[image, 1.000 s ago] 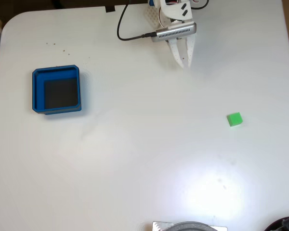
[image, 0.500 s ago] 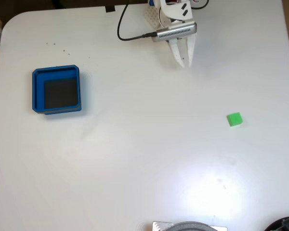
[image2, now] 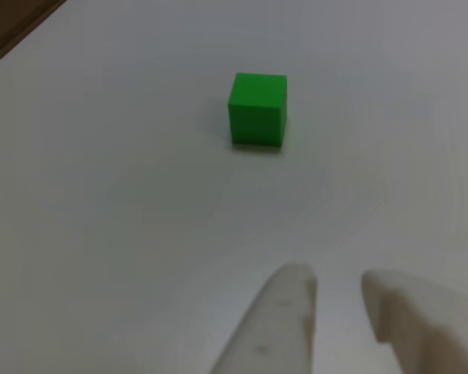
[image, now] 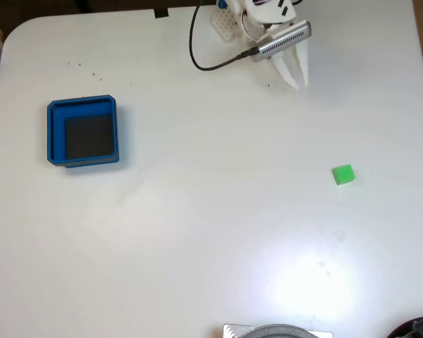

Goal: Pick up green cube and drop it in the blue box

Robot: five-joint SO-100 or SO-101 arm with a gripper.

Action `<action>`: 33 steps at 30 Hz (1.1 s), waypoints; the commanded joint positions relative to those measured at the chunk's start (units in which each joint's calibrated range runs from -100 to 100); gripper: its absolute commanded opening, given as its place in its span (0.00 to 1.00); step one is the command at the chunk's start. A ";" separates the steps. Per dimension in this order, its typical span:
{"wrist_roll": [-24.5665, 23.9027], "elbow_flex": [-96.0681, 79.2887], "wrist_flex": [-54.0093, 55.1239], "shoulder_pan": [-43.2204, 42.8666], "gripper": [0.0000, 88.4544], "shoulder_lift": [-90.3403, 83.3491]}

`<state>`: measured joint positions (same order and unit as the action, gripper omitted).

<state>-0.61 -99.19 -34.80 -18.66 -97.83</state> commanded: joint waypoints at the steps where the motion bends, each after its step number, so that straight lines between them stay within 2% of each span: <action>1: 0.29 -0.36 1.16 -2.02 0.02 -1.00; 17: -0.15 4.22 1.33 -2.41 0.02 3.01; 33: -0.15 36.00 1.16 -2.41 0.02 38.55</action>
<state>-0.71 -72.53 -34.80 -20.58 -64.75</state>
